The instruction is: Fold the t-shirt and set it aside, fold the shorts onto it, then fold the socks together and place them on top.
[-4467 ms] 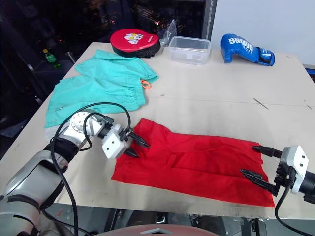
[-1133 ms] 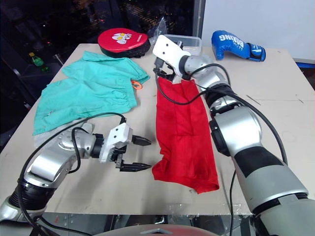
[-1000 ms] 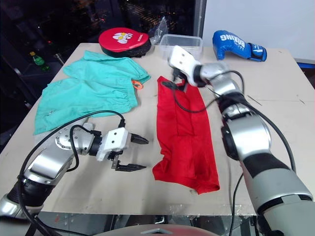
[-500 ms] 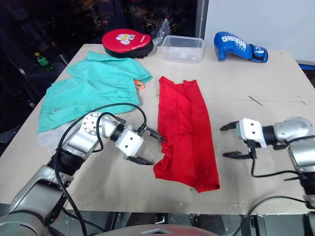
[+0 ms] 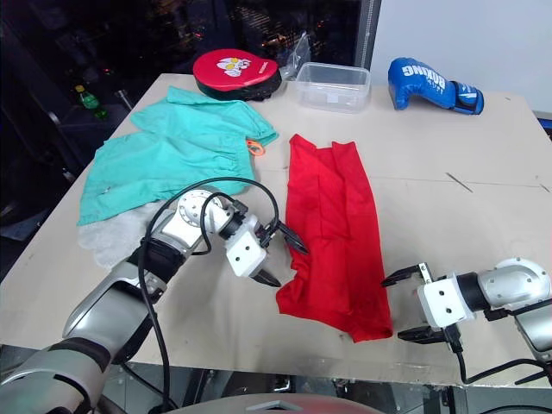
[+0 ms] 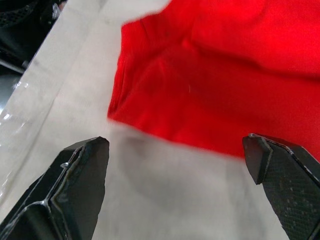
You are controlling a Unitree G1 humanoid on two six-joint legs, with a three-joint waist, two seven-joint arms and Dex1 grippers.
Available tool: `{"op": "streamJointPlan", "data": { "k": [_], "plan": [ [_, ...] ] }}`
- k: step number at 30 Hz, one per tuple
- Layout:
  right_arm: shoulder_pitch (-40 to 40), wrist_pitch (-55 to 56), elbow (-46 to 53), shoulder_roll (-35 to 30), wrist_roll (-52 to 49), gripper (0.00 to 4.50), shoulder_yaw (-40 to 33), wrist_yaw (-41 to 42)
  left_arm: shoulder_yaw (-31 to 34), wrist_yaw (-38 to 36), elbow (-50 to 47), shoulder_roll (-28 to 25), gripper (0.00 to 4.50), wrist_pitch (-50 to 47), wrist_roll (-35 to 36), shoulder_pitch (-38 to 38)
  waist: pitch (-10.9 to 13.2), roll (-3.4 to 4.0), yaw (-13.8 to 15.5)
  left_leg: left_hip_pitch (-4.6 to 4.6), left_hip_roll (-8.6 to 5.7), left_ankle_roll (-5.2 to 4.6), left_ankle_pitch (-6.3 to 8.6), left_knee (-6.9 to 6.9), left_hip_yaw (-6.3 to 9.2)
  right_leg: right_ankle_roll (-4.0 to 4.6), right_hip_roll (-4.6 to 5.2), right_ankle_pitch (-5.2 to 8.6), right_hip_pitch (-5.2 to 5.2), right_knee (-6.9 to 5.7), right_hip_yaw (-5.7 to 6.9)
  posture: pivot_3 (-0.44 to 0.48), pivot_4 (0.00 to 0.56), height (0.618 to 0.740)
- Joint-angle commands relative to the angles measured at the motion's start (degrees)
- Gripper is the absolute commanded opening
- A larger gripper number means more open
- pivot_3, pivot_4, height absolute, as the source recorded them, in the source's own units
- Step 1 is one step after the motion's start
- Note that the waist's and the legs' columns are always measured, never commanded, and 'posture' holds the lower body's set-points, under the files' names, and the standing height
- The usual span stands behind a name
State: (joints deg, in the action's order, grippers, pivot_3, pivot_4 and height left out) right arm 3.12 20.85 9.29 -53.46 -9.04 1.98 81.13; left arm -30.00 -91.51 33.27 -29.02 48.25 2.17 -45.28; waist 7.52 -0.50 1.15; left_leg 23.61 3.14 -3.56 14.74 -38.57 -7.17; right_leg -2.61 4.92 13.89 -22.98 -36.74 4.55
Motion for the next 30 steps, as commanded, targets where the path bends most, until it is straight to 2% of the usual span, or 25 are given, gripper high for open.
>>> {"op": "streamJointPlan", "data": {
  "k": [1,5,9,11,12,13,14,20,21,22,24,28,30],
  "plan": [
    [1.9,2.4,2.2,-0.2,-0.6,4.50,0.1,-1.8,-4.8,-1.0,0.9,0.3,4.48,2.2,0.4,0.4,0.0,-0.01,0.0,0.00,0.00,-0.01,0.01,-0.01,0.03,0.00,0.00,0.00,0.04,0.03,0.03,0.000,0.150,0.740],
    [2.3,2.6,2.6,0.1,-0.3,4.50,0.9,-3.7,-7.3,-1.0,-0.3,0.2,4.48,1.7,2.6,0.3,0.0,0.00,-0.2,-0.03,0.00,-0.02,0.01,-0.01,0.05,0.00,0.00,0.00,0.06,0.03,0.03,0.000,0.150,0.740],
    [2.0,3.7,1.2,0.6,1.3,4.50,3.0,-4.3,-12.5,-1.0,-2.3,-1.9,4.48,1.1,5.0,0.6,0.0,0.00,-0.3,-0.08,0.01,-0.02,0.01,-0.01,0.07,0.00,0.00,0.01,0.12,0.03,0.04,0.000,0.150,0.740],
    [1.4,4.1,0.5,0.8,2.0,3.94,4.1,-4.6,-13.8,-1.0,-2.9,-2.2,4.50,0.3,6.0,0.8,0.0,-0.02,-0.3,-0.10,0.03,-0.02,0.02,0.00,0.13,0.01,0.00,0.01,0.17,0.04,0.09,0.000,0.150,0.740],
    [1.1,4.6,0.0,0.8,2.6,3.58,4.8,-4.8,-14.7,-1.0,-3.1,-2.4,4.24,0.0,6.5,0.8,0.0,-0.03,-0.3,-0.11,0.03,-0.02,0.02,0.00,0.13,0.01,-0.01,0.01,0.17,0.04,0.08,0.000,0.150,0.740],
    [0.9,5.0,-0.5,0.9,3.0,3.43,5.3,-5.1,-15.3,-1.0,-3.3,-2.5,4.09,-0.3,7.0,0.9,0.0,-0.05,-0.4,-0.12,0.03,-0.02,0.02,0.00,0.13,0.01,-0.02,0.01,0.18,0.03,0.09,0.000,0.150,0.740],
    [0.9,5.0,-0.8,1.0,2.9,2.81,5.5,-5.4,-15.9,-1.0,-3.5,-2.8,3.74,-0.9,7.4,1.0,0.0,-0.05,-0.4,-0.17,0.03,-0.02,0.02,0.01,0.12,0.01,-0.03,0.01,0.21,0.03,0.09,0.000,0.150,0.740],
    [1.2,3.5,-0.6,0.6,1.3,0.00,5.7,-6.4,-16.6,-1.0,-5.5,-4.1,0.86,-7.1,11.5,1.8,0.0,-0.08,-0.3,-0.24,0.09,-0.08,0.05,0.00,0.13,0.02,0.00,0.02,0.28,0.02,0.07,0.000,0.150,0.740],
    [1.4,2.7,-0.3,0.4,0.6,0.00,5.5,-6.4,-17.2,-1.0,-7.2,-5.1,0.59,-9.2,13.5,2.3,0.0,-0.09,-0.3,-0.24,0.10,-0.09,0.06,-0.01,0.14,0.02,0.00,0.02,0.28,0.02,0.07,0.000,0.150,0.740],
    [1.7,1.9,0.1,0.2,-0.2,0.00,5.4,-6.3,-17.5,-1.0,-9.0,-6.2,0.05,-11.5,15.4,2.9,0.0,-0.10,-0.4,-0.22,0.11,-0.10,0.06,-0.02,0.16,0.03,0.01,0.02,0.28,0.02,0.07,0.000,0.150,0.740],
    [2.6,0.1,1.1,-0.4,-1.7,0.00,5.1,-6.1,-17.7,-1.0,-12.0,-8.1,0.05,-14.5,18.1,4.1,0.0,-0.10,-0.4,-0.23,0.13,-0.08,0.05,-0.02,0.17,0.03,0.00,0.02,0.27,0.00,0.06,0.000,0.150,0.740],
    [4.8,-3.0,3.1,-1.9,-4.6,0.00,4.2,-5.8,-16.0,-1.0,-13.1,-10.1,0.05,-13.7,18.5,5.9,0.0,-0.10,-0.3,-0.21,0.14,-0.04,0.02,-0.01,0.23,0.03,0.00,0.03,0.27,-0.02,0.12,0.000,0.150,0.740],
    [6.0,-5.4,4.5,-2.3,-6.6,0.00,3.6,-6.0,-12.3,-1.0,-13.2,-9.0,0.05,-11.7,18.8,7.6,0.0,-0.09,-0.2,-0.19,0.13,-0.07,0.04,-0.03,0.24,0.09,0.02,0.06,0.27,-0.01,0.13,0.000,0.150,0.740]
  ]
}}
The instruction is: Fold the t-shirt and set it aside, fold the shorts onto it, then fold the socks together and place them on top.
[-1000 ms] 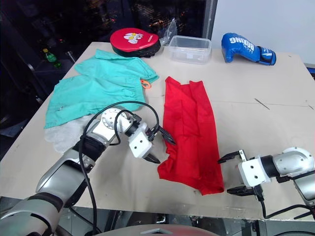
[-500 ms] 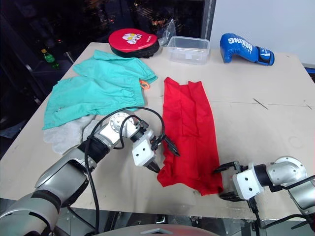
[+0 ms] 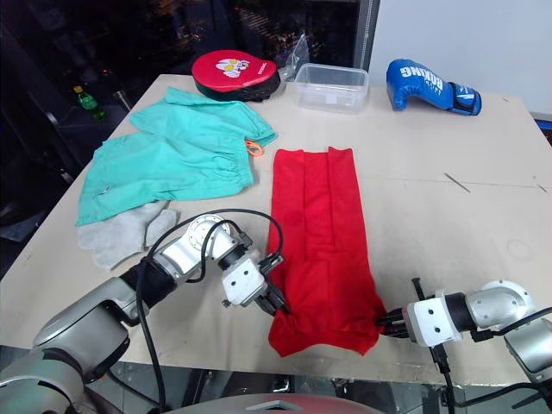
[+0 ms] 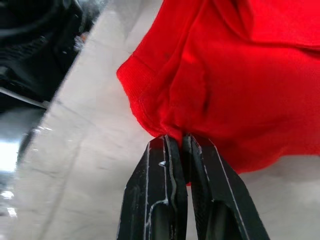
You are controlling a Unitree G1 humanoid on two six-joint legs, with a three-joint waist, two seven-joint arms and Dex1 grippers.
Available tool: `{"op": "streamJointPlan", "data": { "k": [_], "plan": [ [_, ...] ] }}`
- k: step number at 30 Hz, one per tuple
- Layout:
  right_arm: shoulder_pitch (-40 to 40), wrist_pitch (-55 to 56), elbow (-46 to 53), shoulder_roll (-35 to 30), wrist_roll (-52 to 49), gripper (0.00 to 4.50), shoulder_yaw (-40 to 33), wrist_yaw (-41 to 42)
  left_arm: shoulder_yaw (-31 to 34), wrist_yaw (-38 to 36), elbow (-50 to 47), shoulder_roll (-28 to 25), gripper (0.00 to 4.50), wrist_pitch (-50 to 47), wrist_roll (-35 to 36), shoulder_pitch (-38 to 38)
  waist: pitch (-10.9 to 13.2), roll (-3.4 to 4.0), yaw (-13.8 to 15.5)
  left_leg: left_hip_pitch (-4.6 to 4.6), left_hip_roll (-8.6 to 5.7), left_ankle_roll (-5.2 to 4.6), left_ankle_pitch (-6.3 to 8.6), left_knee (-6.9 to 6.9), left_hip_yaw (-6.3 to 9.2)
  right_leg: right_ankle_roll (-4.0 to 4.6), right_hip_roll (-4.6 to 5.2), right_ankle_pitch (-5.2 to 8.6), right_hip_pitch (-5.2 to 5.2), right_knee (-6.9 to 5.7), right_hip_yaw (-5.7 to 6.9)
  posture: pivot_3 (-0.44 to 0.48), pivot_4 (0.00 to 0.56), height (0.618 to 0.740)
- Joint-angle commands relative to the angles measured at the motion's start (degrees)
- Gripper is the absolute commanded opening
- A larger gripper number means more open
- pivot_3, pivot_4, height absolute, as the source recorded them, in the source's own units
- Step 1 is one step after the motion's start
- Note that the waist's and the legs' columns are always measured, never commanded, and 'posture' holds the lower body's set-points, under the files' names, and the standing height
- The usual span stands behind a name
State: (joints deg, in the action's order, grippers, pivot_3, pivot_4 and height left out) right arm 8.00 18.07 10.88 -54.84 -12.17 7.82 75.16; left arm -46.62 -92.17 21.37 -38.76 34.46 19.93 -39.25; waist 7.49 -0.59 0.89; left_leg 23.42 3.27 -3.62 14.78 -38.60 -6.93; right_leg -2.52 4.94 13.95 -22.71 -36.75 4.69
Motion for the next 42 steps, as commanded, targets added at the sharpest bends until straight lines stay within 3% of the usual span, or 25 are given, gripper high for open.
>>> {"op": "streamJointPlan", "data": {
  "k": [1,7,11,16,20,34,42],
  "plan": [
    [1.6,-3.6,3.4,-1.2,-4.2,0.00,-2.6,-0.1,6.0,-0.2,-1.5,1.2,0.05,2.7,1.3,2.5,0.0,0.00,0.0,0.01,0.00,-0.01,0.01,0.00,0.00,0.14,0.02,0.08,0.00,0.00,0.00,0.000,0.150,0.740],
    [1.9,-5.0,4.2,-2.1,-5.2,0.00,-2.9,0.9,12.0,0.3,-1.3,1.7,0.05,3.5,-2.3,6.2,0.0,0.00,0.0,0.06,0.00,-0.03,0.02,-0.05,0.06,0.14,0.03,0.08,-0.01,0.00,0.07,0.000,0.150,0.740],
    [0.1,-6.6,5.0,-1.4,-5.6,0.00,-2.2,1.1,12.6,-0.2,-2.7,1.8,0.05,0.9,-3.2,7.3,0.0,0.00,0.0,0.08,-0.01,-0.08,0.05,-0.06,0.07,0.14,0.02,0.08,-0.01,0.00,0.08,0.000,0.150,0.740],
    [-0.9,-7.6,5.0,-1.6,-5.9,0.00,-2.3,1.7,12.0,-0.3,-3.8,0.3,2.02,4.0,-2.7,9.0,0.0,0.00,0.0,0.09,0.00,-0.06,0.04,-0.06,0.10,0.14,0.02,0.08,-0.01,0.00,0.12,0.000,0.150,0.740],
    [-1.2,-8.3,5.2,-1.7,-5.9,0.00,-2.6,1.9,11.1,-0.3,-5.0,-1.2,2.02,5.2,-2.6,9.5,0.0,0.01,0.0,0.10,0.00,-0.06,0.04,-0.07,0.10,0.14,0.03,0.08,-0.01,0.00,0.11,0.000,0.150,0.740],
    [-0.6,-9.8,7.0,-1.5,-5.3,0.00,-2.7,0.9,14.6,-0.3,-6.9,1.6,2.02,9.8,-1.6,11.3,0.0,0.00,0.0,0.10,-0.01,-0.07,0.04,-0.07,0.11,0.14,0.03,0.08,-0.01,0.00,0.13,0.000,0.150,0.740],
    [-0.4,-10.2,7.3,-1.4,-5.2,0.00,-2.6,0.7,12.8,-0.3,-7.5,-1.3,2.02,10.9,0.0,11.4,0.0,0.00,0.0,0.10,0.00,-0.08,0.05,-0.07,0.11,0.13,0.03,0.07,-0.01,0.00,0.13,0.000,0.150,0.740]
  ]
}}
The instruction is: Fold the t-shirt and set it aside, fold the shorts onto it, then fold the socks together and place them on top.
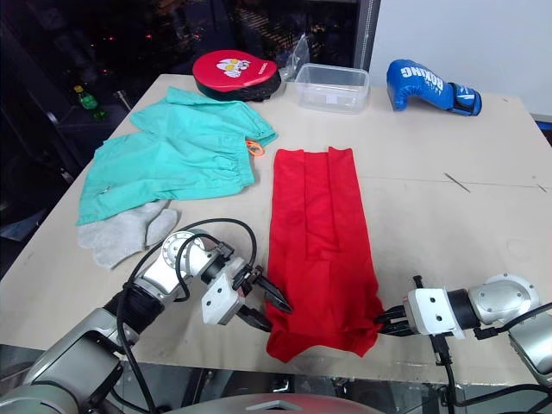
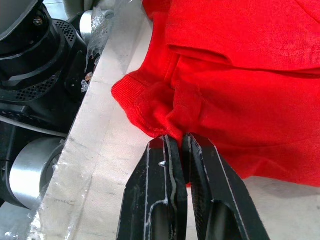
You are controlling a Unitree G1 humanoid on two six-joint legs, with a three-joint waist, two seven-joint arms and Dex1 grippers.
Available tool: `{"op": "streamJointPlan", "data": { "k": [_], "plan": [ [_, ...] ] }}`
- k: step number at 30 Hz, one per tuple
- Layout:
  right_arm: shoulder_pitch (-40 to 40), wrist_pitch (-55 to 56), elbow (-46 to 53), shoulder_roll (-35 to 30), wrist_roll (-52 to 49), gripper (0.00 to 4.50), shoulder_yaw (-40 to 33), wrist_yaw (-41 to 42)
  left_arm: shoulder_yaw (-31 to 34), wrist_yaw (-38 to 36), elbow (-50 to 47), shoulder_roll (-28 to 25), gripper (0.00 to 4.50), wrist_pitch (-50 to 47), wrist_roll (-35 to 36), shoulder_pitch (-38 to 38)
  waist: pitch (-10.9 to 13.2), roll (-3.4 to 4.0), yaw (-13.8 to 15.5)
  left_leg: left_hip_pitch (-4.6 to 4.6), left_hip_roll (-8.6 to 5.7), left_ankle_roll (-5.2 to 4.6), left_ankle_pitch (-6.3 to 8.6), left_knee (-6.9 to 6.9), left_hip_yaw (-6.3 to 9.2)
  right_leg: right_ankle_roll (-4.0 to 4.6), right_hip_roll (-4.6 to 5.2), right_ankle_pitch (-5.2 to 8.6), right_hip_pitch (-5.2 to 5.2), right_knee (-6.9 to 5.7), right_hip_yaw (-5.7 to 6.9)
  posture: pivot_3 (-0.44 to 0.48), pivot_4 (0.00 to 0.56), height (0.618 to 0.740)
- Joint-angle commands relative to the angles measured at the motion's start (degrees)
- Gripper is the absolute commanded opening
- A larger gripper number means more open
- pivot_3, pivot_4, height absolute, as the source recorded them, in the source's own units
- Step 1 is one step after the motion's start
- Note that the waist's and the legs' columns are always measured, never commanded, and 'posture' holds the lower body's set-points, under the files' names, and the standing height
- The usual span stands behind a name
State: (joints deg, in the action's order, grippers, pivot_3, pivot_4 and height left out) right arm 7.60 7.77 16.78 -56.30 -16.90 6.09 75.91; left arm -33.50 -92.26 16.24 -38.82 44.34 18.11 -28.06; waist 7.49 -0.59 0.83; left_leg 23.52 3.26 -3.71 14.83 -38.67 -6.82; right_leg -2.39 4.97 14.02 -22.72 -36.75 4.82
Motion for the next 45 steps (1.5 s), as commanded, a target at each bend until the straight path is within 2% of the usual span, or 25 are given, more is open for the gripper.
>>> {"op": "streamJointPlan", "data": {
  "k": [1,12,18,22,25,27,28,32,38,45],
  "plan": [
    [0.0,0.1,1.4,0.0,-0.5,0.00,-0.8,-0.1,-0.4,-0.2,-2.7,-1.7,2.02,1.0,2.1,0.3,0.0,0.00,0.0,0.00,0.00,0.00,0.00,0.00,0.00,0.00,0.00,0.00,0.00,0.00,0.00,0.000,0.150,0.740],
    [-0.4,0.2,0.7,0.2,-0.5,0.00,-0.5,0.4,-2.3,-0.2,-6.9,-5.1,2.02,0.3,2.3,2.5,0.0,0.00,0.0,0.00,0.01,0.00,0.00,0.00,0.00,0.00,0.00,0.00,0.00,0.00,0.00,0.000,0.150,0.740],
    [-1.0,0.1,0.3,0.4,-0.4,0.00,-0.1,0.5,-0.1,0.9,-7.0,-2.8,2.02,-1.8,-0.2,2.4,0.0,0.00,0.0,0.01,0.00,-0.01,0.01,0.00,0.00,0.00,0.00,0.00,0.00,0.00,0.00,0.000,0.150,0.740],
    [-1.4,0.3,-0.1,0.4,-0.2,0.00,0.0,0.9,0.4,0.0,-8.5,-3.5,2.02,-5.4,-1.1,3.1,0.0,0.00,0.0,0.00,0.00,0.00,0.00,0.00,-0.01,0.00,-0.01,0.00,0.00,0.00,0.00,0.000,0.150,0.740],
    [-1.7,0.4,-0.5,0.6,-0.2,0.00,0.1,1.1,1.0,-0.2,-8.9,-3.9,1.33,-6.2,-0.7,3.1,0.0,0.00,0.0,0.00,0.01,0.00,0.00,0.00,-0.01,0.00,-0.01,0.00,0.00,0.00,0.00,0.000,0.150,0.740],
    [-1.8,0.5,-0.7,0.6,-0.1,0.00,0.1,1.3,0.4,-0.2,-9.0,-5.0,0.57,-6.5,-0.3,3.0,0.0,0.00,0.0,0.00,0.01,-0.01,0.01,0.00,0.00,0.00,-0.01,0.01,0.00,0.00,0.00,0.000,0.150,0.740],
    [-1.8,0.5,-0.7,0.6,-0.1,0.00,0.1,1.4,0.4,-0.2,-9.1,-5.3,0.01,-6.7,0.0,3.1,0.0,0.00,0.0,0.00,0.01,-0.01,0.01,0.00,0.00,0.00,-0.01,0.01,0.00,0.00,0.00,0.000,0.150,0.740],
    [-1.1,-0.6,-0.1,0.7,-1.4,0.00,-0.2,1.7,0.4,-0.2,-11.6,-7.0,0.01,-10.4,3.1,4.0,0.0,0.00,0.0,0.01,0.01,-0.01,0.01,0.00,0.00,0.00,0.00,0.01,0.00,0.00,-0.01,0.000,0.150,0.740],
    [4.1,-6.2,4.5,-2.1,-6.5,0.00,-3.0,2.6,-0.1,-0.2,-21.8,-14.0,0.01,-22.9,12.8,7.1,0.0,0.02,0.0,0.01,0.04,0.00,0.00,0.02,0.03,-0.01,0.00,0.01,0.00,0.00,0.00,0.000,0.150,0.740],
    [12.3,-20.1,13.3,-6.1,-19.3,0.00,-12.5,1.1,6.1,-0.1,-29.4,-17.5,0.01,-32.8,16.2,13.7,0.0,0.02,0.0,0.00,0.04,-0.11,0.07,0.02,0.06,0.00,0.02,0.02,0.00,0.01,-0.01,0.000,0.150,0.740]
  ]
}}
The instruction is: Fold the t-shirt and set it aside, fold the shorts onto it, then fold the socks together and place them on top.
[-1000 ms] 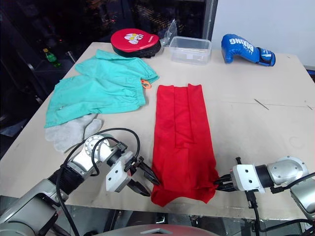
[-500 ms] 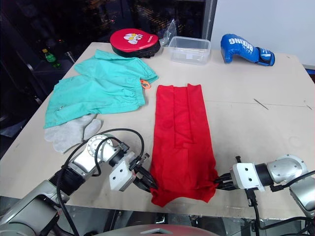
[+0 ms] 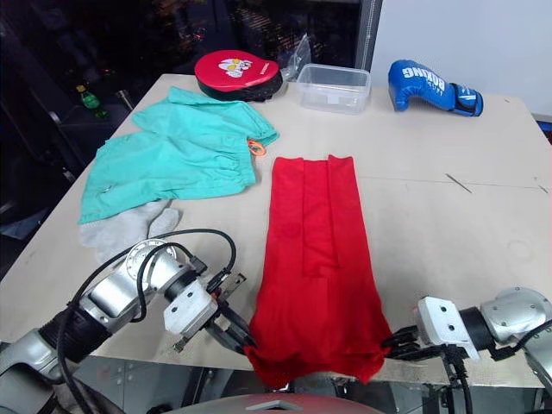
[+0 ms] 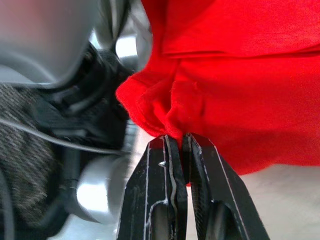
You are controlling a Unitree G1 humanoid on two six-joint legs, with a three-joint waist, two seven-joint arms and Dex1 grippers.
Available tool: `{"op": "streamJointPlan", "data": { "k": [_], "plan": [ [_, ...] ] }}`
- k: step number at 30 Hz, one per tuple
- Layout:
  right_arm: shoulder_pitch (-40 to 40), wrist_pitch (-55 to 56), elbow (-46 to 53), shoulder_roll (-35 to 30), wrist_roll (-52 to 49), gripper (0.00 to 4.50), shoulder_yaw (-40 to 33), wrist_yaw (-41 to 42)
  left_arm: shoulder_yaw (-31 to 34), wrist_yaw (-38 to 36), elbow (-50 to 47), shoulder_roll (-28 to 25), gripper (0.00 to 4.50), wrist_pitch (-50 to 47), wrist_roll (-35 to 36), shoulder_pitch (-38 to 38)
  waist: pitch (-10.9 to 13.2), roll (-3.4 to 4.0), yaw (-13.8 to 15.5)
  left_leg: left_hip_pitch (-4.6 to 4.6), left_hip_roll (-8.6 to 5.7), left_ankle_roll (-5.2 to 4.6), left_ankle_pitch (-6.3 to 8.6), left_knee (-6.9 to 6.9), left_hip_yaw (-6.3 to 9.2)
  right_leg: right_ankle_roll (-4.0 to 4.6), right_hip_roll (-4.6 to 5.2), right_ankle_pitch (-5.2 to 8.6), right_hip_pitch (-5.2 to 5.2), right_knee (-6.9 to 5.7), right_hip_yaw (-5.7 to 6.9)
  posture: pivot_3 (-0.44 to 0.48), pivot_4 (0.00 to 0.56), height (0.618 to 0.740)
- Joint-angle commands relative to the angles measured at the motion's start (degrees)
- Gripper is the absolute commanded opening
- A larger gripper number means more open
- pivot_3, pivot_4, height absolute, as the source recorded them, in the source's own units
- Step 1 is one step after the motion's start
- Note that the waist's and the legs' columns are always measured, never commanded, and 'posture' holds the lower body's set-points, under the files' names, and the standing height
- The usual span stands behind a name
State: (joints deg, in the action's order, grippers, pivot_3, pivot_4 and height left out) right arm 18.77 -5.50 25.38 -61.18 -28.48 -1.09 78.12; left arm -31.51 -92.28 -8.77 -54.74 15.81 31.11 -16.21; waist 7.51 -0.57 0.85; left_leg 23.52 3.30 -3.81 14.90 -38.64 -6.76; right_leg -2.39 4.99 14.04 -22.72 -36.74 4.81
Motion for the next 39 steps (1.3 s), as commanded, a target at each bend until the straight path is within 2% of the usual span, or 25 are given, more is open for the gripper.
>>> {"op": "streamJointPlan", "data": {
  "k": [1,4,6,9,11,13,15,18,22,26,30,31,33,34,35,39],
  "plan": [
    [1.2,-10.9,5.9,-1.6,-12.1,0.00,-7.2,-2.1,5.5,-0.1,-4.8,-1.7,0.01,-5.6,4.4,2.4,0.0,0.00,0.0,-0.01,0.01,0.00,0.00,0.01,-0.01,0.00,0.00,0.00,0.00,-0.01,-0.01,0.000,0.150,0.740],
    [-3.8,-23.8,6.6,-2.4,-25.7,0.00,-10.6,-7.5,9.2,3.3,-4.4,-1.2,0.01,-18.1,9.3,0.7,0.0,-0.03,0.0,-0.02,0.02,-0.02,0.01,0.01,0.06,0.02,0.01,0.00,0.00,-0.01,0.02,0.000,0.150,0.740],
    [-17.8,-34.8,-0.2,0.6,-31.0,0.00,-6.3,-15.1,11.1,5.5,2.3,2.7,0.01,-25.8,11.0,-4.4,0.1,-0.08,-0.1,-0.06,0.01,-0.03,0.01,0.01,0.11,0.03,0.02,0.00,0.01,0.00,0.03,0.000,0.150,0.740],
    [-37.7,-43.3,-16.8,8.6,-25.7,0.00,0.8,-20.3,14.8,8.4,20.2,10.5,0.01,-31.1,8.5,-15.7,0.2,-0.33,-0.1,-0.20,-0.16,-0.06,0.00,-0.10,0.34,0.12,-0.13,-0.06,0.05,0.02,-0.08,0.000,0.150,0.740],
    [-45.7,-45.9,-26.2,12.2,-22.7,0.00,2.8,-21.6,17.8,8.9,29.6,13.4,0.01,-34.0,8.3,-21.8,0.1,-0.51,0.0,0.00,-0.19,-0.06,-0.02,-0.12,0.51,0.37,-0.24,-0.22,0.01,0.01,-0.02,0.000,0.150,0.740],
    [-54.2,-46.9,-37.6,16.7,-18.9,0.00,3.9,-23.4,20.8,9.3,39.8,15.3,0.01,-37.0,7.7,-27.6,0.1,-0.51,-0.1,0.29,-0.22,0.03,-0.07,-0.19,0.50,0.11,-0.33,-0.36,-0.22,-0.02,-0.02,0.000,0.150,0.740],
    [-61.4,-46.3,-48.3,20.7,-15.5,0.00,3.8,-24.5,22.7,10.9,48.9,17.1,0.01,-38.2,5.5,-32.6,0.1,-0.51,-0.2,0.41,-0.34,0.23,-0.17,-0.10,0.36,0.00,-0.37,-0.30,-0.38,0.00,-0.10,0.000,0.150,0.740],
    [-71.5,-41.8,-64.8,26.0,-9.3,0.00,4.0,-25.2,25.4,16.2,60.9,20.9,0.01,-34.6,1.2,-39.3,0.1,-0.51,-0.2,0.38,-0.52,0.25,-0.17,0.37,0.29,-0.18,-0.28,-0.22,-0.44,0.01,-0.10,0.000,0.150,0.740],
    [-81.0,-32.5,-83.2,31.6,-1.3,0.00,3.0,-28.3,28.6,21.9,72.0,24.8,0.01,-31.8,-3.6,-45.8,0.2,-0.51,-0.3,0.42,-0.57,0.28,-0.19,0.42,0.07,-0.28,-0.22,-0.15,-0.45,-0.01,0.05,0.000,0.150,0.740],
    [-86.1,-26.0,-93.0,35.1,2.0,0.00,-0.6,-31.8,29.5,26.7,76.7,26.7,0.01,-28.4,-8.7,-47.5,0.2,-0.50,-1.0,0.41,-0.62,0.29,-0.19,0.40,-0.01,-0.30,-0.08,-0.16,-0.44,-0.07,0.03,0.000,0.150,0.740],
    [-87.3,-16.6,-96.8,37.3,7.1,0.00,-2.1,-38.5,31.4,35.3,80.2,28.4,0.01,-26.7,-12.8,-48.7,0.2,-0.50,-1.9,0.41,-0.66,0.29,-0.19,0.28,-0.02,-0.45,0.02,-0.26,-0.43,-0.09,0.00,0.000,0.150,0.740],
    [-87.4,-15.1,-97.1,37.5,7.8,0.36,-2.5,-38.8,31.1,37.6,80.4,28.6,0.00,-24.9,-14.5,-48.6,0.2,-0.50,-1.9,0.38,-0.65,0.30,-0.20,0.27,0.01,-0.47,0.02,-0.27,-0.43,-0.09,-0.05,0.000,0.150,0.740],
    [-87.4,-10.8,-96.6,37.6,8.9,1.01,-3.4,-38.3,31.3,42.7,80.5,28.7,0.71,-20.7,-16.9,-48.9,0.2,-0.48,-2.1,0.34,-0.65,0.33,-0.21,0.27,0.03,-0.47,0.02,-0.28,-0.43,-0.09,-0.06,0.000,0.150,0.740],
    [-87.2,-8.8,-96.1,37.4,9.5,1.55,-3.9,-38.6,33.2,44.6,80.6,28.8,1.10,-20.1,-16.1,-49.6,0.2,-0.48,-2.2,0.33,-0.64,0.35,-0.22,0.29,0.05,-0.47,0.02,-0.28,-0.44,-0.10,-0.08,0.000,0.150,0.740],
    [-87.0,-6.7,-95.6,37.2,10.3,1.90,-4.1,-38.7,35.0,45.6,80.5,28.7,1.41,-19.4,-15.2,-50.3,0.2,-0.48,-2.5,0.32,-0.63,0.35,-0.22,0.30,0.06,-0.47,0.02,-0.28,-0.44,-0.10,-0.08,0.000,0.150,0.740],
    [-83.1,0.3,-90.1,35.8,11.7,4.01,-4.5,-32.1,41.7,44.2,76.8,27.9,3.50,-16.6,-11.8,-51.5,0.2,-0.48,-2.7,0.33,-0.60,0.37,-0.23,0.32,0.09,-0.47,0.02,-0.28,-0.44,-0.10,-0.06,0.000,0.150,0.740]
  ]
}}
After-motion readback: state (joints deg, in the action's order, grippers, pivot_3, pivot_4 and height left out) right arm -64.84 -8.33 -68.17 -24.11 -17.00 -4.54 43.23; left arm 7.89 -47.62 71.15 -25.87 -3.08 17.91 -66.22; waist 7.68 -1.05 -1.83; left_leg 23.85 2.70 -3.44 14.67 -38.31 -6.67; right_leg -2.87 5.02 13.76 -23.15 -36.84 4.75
